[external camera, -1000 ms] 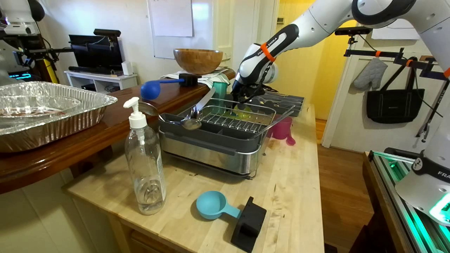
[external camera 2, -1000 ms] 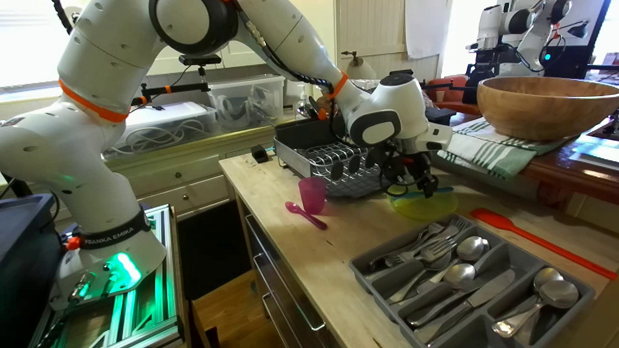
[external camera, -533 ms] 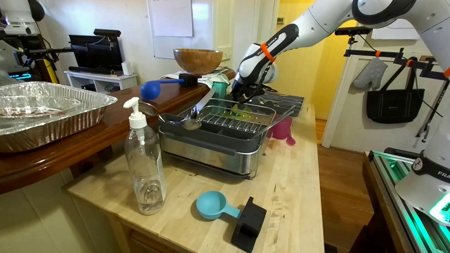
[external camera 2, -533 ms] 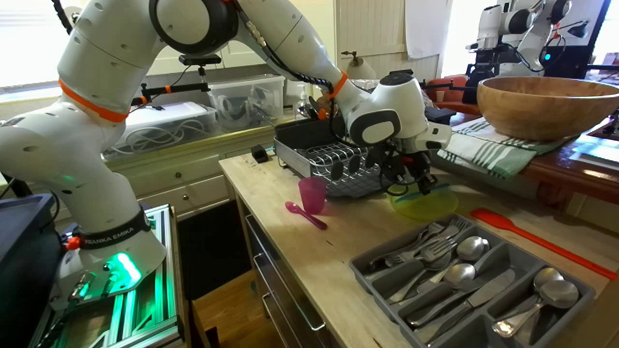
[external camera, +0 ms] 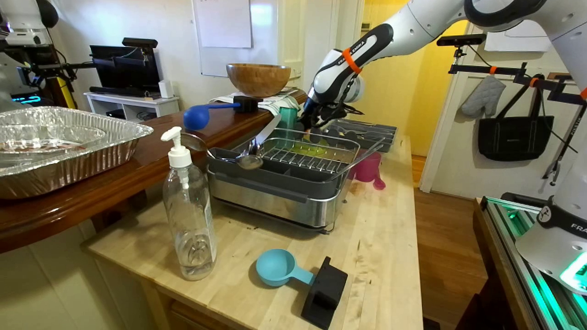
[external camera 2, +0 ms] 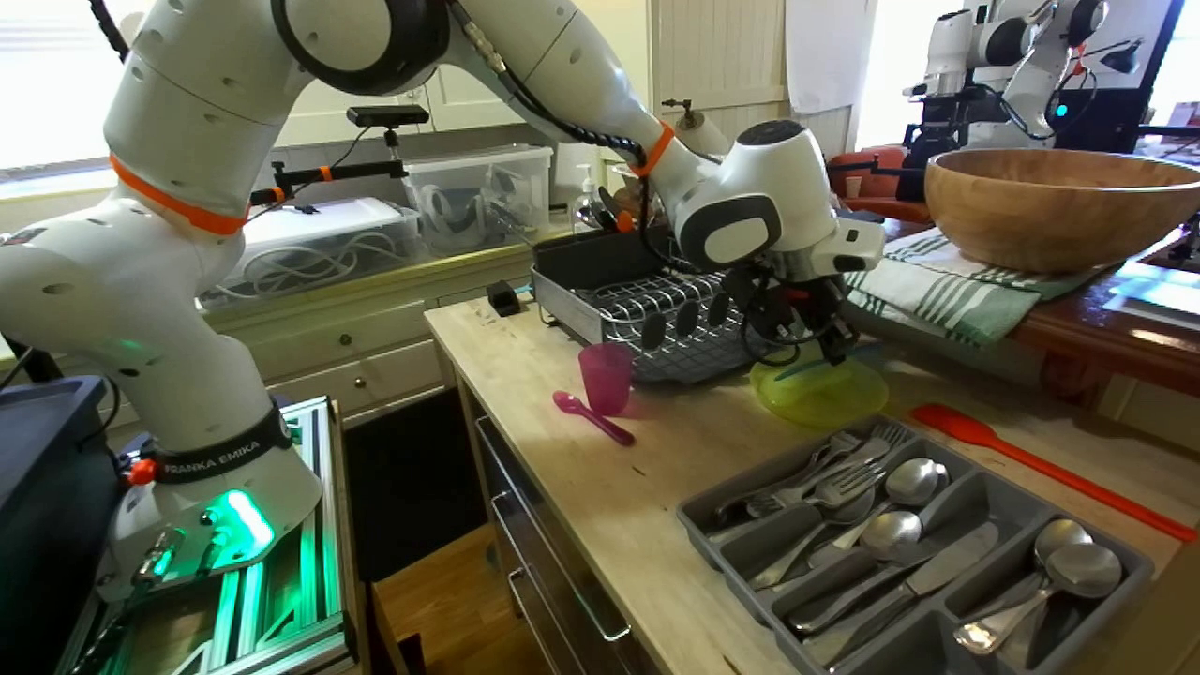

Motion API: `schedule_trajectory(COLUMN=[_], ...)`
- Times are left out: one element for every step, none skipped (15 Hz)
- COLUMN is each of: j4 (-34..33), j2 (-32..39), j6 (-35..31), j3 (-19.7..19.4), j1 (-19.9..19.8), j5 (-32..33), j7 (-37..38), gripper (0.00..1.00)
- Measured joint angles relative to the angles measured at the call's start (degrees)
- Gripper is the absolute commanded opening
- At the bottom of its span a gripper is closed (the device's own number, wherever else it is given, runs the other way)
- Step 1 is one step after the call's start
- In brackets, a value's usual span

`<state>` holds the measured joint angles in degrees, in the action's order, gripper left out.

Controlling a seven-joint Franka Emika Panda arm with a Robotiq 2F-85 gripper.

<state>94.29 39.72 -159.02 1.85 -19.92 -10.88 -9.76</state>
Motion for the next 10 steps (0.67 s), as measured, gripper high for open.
schedule_trajectory(j4=[0.3,0.8,1.2,1.8,2.6,3.4,4.3,5.2,6.1,7.0], j2=[-0.8,-1.7,-2.7,-3.8,-4.9,-6.2,-7.4,-8.7,-9.9,-11.0], j6=[0.1,0.4,0.9,1.4,2.1,2.9,3.9,4.7,5.6,6.4], j3=[0.0,0.0,0.0,-0.1,-0.1,-0.2,-0.4,-0.5,-0.7,-0.9], j1=[-0.3,-0.7,-1.0,-1.5,-2.0,-2.5,-3.1,-3.8,-4.5,-5.1], j5=[0.0,0.0,0.0,0.0,0.0,0.0,0.0,0.0,-0.1,-0.2], j7=[0.0,-0.2,-0.5,-1.0,-1.8,-2.7,-3.6,-4.8,-6.1,-7.5], gripper=[0.04,0.04,0.04,0.04,0.04,0.04,0.04,0.04,0.04,0.04])
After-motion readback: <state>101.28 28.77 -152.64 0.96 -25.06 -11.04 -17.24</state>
